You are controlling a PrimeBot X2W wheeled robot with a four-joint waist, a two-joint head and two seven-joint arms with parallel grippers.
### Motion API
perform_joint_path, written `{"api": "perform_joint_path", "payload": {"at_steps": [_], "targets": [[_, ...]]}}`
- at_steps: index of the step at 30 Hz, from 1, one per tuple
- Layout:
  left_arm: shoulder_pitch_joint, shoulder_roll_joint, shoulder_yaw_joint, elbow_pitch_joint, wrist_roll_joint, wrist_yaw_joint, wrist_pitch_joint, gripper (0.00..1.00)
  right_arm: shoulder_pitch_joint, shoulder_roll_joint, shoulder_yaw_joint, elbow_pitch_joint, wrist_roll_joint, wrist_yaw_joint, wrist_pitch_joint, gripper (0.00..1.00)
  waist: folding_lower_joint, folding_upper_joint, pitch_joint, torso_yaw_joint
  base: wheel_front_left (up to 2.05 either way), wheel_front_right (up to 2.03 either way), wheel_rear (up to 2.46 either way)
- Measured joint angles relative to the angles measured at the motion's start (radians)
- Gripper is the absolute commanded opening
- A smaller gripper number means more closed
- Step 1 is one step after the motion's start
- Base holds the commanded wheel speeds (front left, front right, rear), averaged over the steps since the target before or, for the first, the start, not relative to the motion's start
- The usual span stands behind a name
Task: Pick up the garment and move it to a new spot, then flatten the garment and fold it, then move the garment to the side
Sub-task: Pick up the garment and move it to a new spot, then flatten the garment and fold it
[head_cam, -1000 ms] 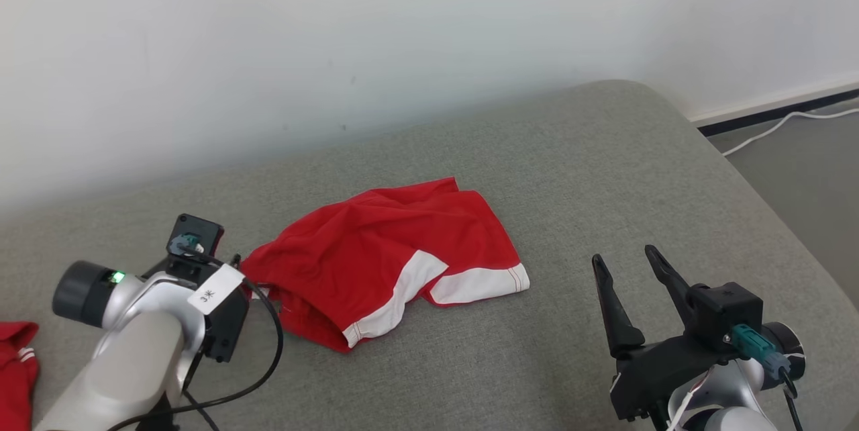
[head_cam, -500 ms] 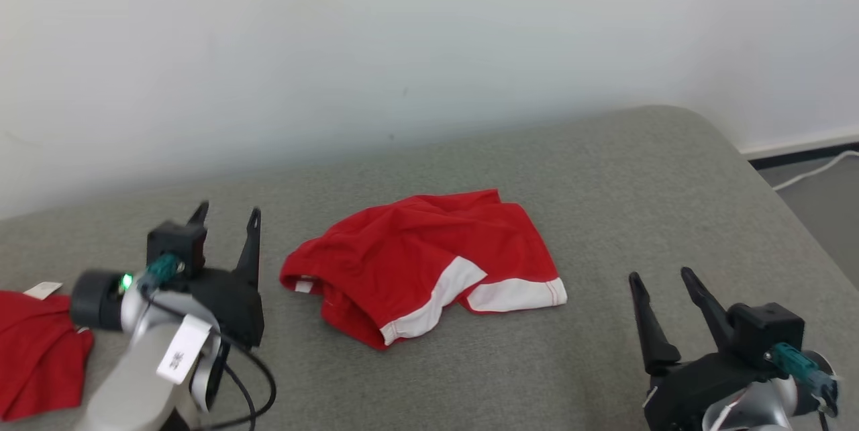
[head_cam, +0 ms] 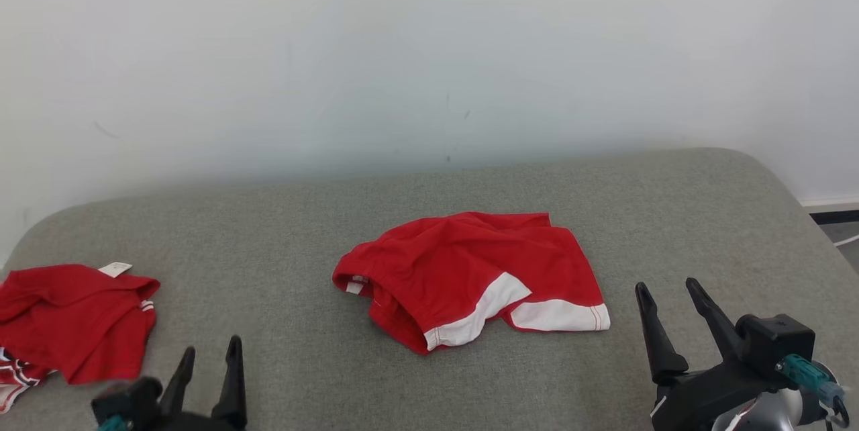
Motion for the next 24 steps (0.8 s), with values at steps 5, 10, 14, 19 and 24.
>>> {"api": "perform_joint_path", "payload": {"at_steps": [5, 10, 14, 19, 24], "targets": [[0.158, 0.011, 0.0, -0.144, 0.003, 0.001, 0.0, 1.0, 0.017, -0.001, -0.03, 0.008, 0.022, -0.001, -0.009, 1.0, 0.0, 0.0, -0.008, 0.008, 0.0, 0.0, 0.0], [0.227, 0.035, 0.027, -0.224, 0.025, 0.001, 0.0, 1.0, 0.07, 0.001, -0.053, 0.006, 0.026, -0.013, -0.013, 1.0, 0.0001, 0.0, -0.008, 0.01, 0.0, 0.0, 0.0], [0.253, 0.045, 0.063, -0.286, 0.095, 0.001, 0.0, 1.0, 0.09, -0.001, -0.067, 0.01, 0.043, -0.017, -0.013, 1.0, 0.0001, 0.0, -0.006, 0.01, 0.0, 0.0, 0.0], [0.277, 0.046, 0.103, -0.354, 0.171, 0.001, 0.019, 1.0, 0.102, -0.006, -0.071, 0.026, 0.049, -0.016, -0.01, 1.0, 0.0001, 0.0, -0.002, 0.006, 0.0, 0.0, 0.0], [0.304, 0.03, 0.126, -0.4, 0.209, 0.001, 0.064, 1.0, 0.101, -0.007, -0.058, 0.034, 0.053, -0.007, -0.007, 1.0, 0.0001, 0.0, 0.005, 0.0, 0.0, 0.0, 0.0]]}}
